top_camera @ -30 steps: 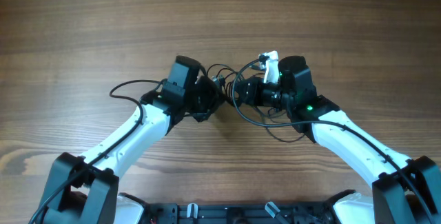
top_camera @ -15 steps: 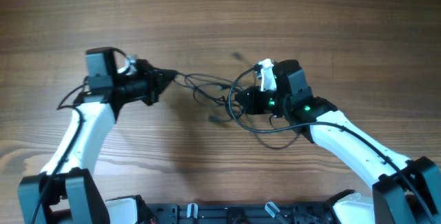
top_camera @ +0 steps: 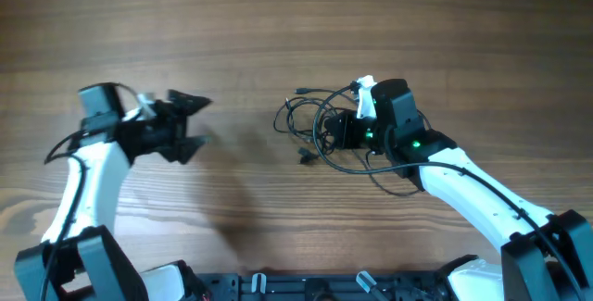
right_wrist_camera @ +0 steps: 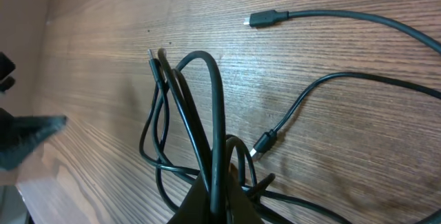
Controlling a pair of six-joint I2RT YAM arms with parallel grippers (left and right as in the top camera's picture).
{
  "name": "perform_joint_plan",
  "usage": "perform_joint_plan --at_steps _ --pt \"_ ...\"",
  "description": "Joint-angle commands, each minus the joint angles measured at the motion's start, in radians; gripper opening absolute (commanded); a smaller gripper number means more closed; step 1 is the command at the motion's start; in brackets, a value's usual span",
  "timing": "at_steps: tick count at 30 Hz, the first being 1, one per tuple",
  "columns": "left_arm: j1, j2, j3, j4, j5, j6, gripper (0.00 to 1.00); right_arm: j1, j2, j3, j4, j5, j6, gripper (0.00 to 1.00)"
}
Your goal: Untangle cables
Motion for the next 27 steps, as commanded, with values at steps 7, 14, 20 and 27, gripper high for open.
perform_joint_plan --at_steps 7,14,20,27 --pt "-0.463 -0.016 -0.001 0.152 -0.304 -0.212 0.88 -0.001 0.01 -0.005 0.01 -0.012 0.036 0.04" --pt "-0.618 0.028 -0.001 0.225 -0.423 -0.413 0.73 -0.001 0.01 -0.005 0.01 -0.044 0.077 0.04" --pt "-0.66 0.118 -0.001 0.36 -0.399 -0.461 0.65 -0.001 0.01 -0.005 0.01 -0.061 0.076 0.04" --pt "-0.689 0.195 -0.001 0.446 -0.375 -0.447 0.04 -0.001 0.01 -0.005 0.01 -0.109 0.077 0.05"
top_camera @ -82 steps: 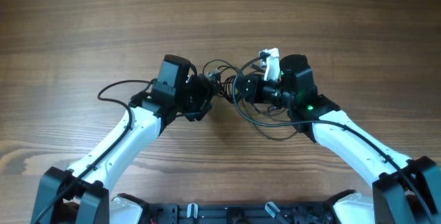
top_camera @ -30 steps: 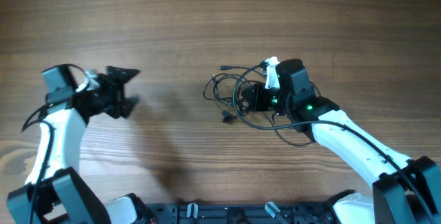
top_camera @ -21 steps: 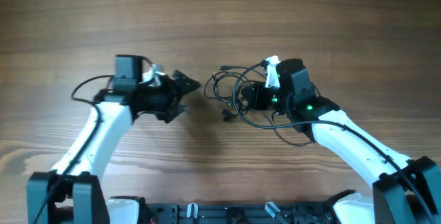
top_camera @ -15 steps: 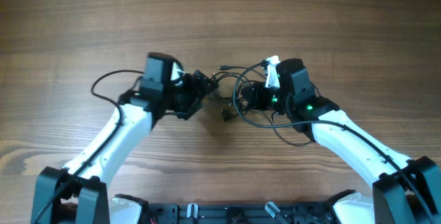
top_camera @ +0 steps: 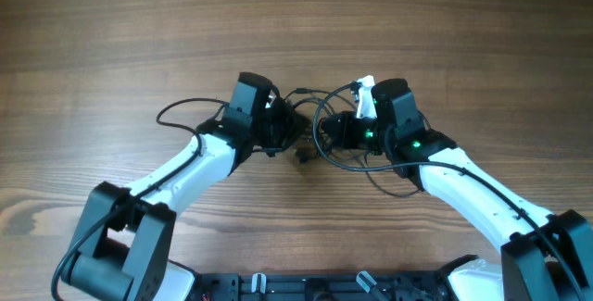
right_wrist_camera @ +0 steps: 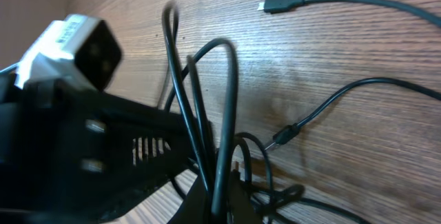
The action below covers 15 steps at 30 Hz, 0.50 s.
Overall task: Untangle cables
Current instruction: 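Release cables with left gripper and pull it back left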
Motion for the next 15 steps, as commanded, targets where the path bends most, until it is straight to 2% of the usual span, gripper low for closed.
perform_joint_plan --at_steps 1,3,6,9,15 --pt "0.006 0.036 -0.001 -0.006 0.009 0.01 0.04 -0.001 0.01 -0.004 0.005 -0.05 0.007 0.05" --pt "0.052 0.029 -0.001 -0.004 0.027 0.011 0.04 -0.001 0.01 -0.004 -0.002 -0.048 -0.002 0.04" --pt "0.222 -0.01 0.001 0.003 0.14 0.089 0.04 -0.001 0.01 -0.004 -0.034 -0.018 -0.028 0.04" --pt "0.464 -0.072 0.001 0.003 0.344 0.181 0.04 -0.001 0.01 -0.004 -0.067 0.074 -0.026 0.04" --pt "0.81 -0.143 0.001 0.003 0.657 0.295 0.04 -0.001 0.01 -0.004 -0.054 0.143 0.003 0.05"
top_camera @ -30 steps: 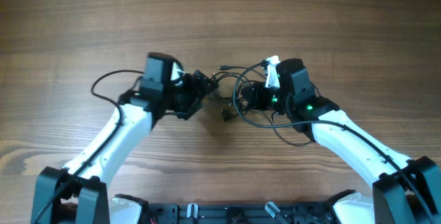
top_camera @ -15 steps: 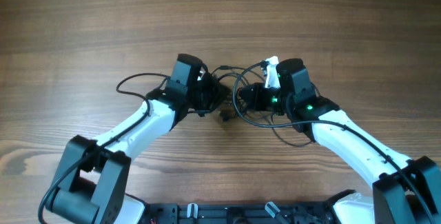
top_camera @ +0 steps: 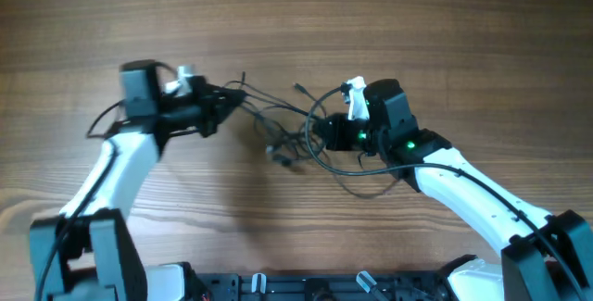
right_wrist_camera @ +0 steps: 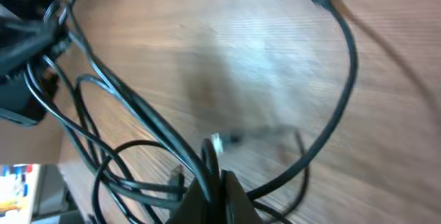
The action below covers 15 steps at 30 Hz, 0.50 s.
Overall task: Untangle cables
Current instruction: 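Release cables with left gripper and pull it back left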
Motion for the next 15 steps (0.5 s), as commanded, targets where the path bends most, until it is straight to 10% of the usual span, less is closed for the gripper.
perform_joint_plan --at_steps 1,6,11,15 --pt "0.276 -0.05 0.015 0.032 0.121 0.148 0.04 -0.039 0.01 -0.032 -0.055 0.19 0.062 0.04" --pt "0.369 -0.05 0.014 0.064 0.529 0.534 0.15 -0.039 0.01 -0.032 -0.06 0.277 0.241 0.04" --pt "0.315 -0.05 0.013 -0.027 0.479 0.65 0.62 -0.039 0.01 -0.032 0.093 0.195 0.218 0.05" --pt "0.215 -0.05 0.013 -0.07 0.358 0.65 0.74 -0.039 0.01 -0.032 0.432 -0.112 0.114 0.04"
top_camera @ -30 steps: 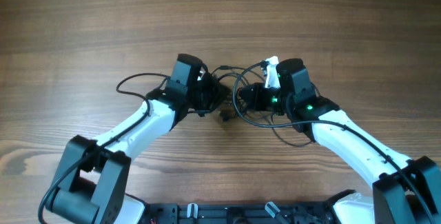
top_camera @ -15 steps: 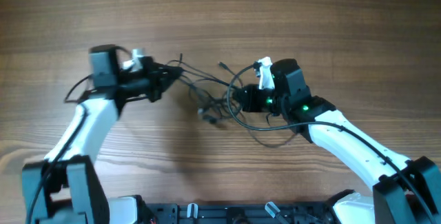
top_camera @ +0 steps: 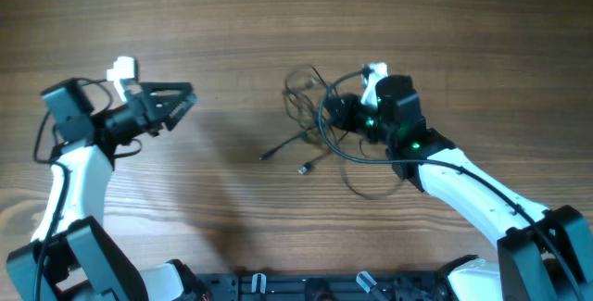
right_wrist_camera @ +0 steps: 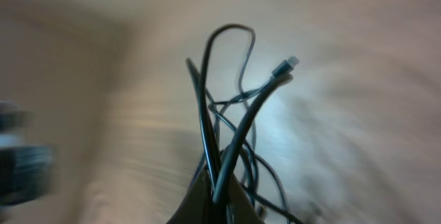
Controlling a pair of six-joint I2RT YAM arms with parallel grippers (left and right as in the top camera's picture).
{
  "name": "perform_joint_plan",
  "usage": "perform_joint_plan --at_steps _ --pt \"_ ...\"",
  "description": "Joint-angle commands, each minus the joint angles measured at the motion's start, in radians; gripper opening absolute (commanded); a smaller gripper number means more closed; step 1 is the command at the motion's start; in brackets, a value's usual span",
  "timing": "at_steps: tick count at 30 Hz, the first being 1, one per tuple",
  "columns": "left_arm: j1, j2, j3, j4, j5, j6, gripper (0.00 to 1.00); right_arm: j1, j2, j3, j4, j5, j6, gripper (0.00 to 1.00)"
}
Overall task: Untangle cables
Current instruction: 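Release cables with left gripper and pull it back left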
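Note:
A tangle of thin black cables [top_camera: 304,97] lies at the table's middle. My right gripper [top_camera: 335,114] is shut on several of its strands. In the blurred right wrist view those strands [right_wrist_camera: 227,134] rise out of the closed jaws of the right gripper [right_wrist_camera: 217,186], and one plug [right_wrist_camera: 286,65] stands up at the top right. Two loose cable ends [top_camera: 263,157] [top_camera: 304,168] trail toward the front left, and a loop [top_camera: 357,185] lies under the right arm. My left gripper [top_camera: 185,97] is far to the left, open and holding nothing.
The wooden table [top_camera: 278,23] bears nothing but the cables. A bare stretch of wood separates the left gripper from the tangle. The black base rail [top_camera: 306,287] of the arms runs along the front edge.
My left gripper held strands stretched out to the left; now it is further left, open and without cable. The tangle has gathered back beside the right gripper, which still grips it.
At first my left gripper stood open at the left, while the right was shut on the bundle. Then the left was inside the tangle beside the right. Then it was at the left with strands pulled out. Now it is empty and two ends lie spread out.

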Motion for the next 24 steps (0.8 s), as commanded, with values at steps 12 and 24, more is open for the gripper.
perform_joint_plan --at_steps 12,24 --pt "-0.291 -0.016 0.008 -0.026 -0.343 0.064 0.88 0.005 -0.005 0.017 -0.076 -0.07 -0.061 0.93" --pt "-0.397 -0.016 0.008 -0.14 -0.549 -0.061 0.77 -0.018 -0.112 0.017 -0.127 0.139 -0.103 1.0"
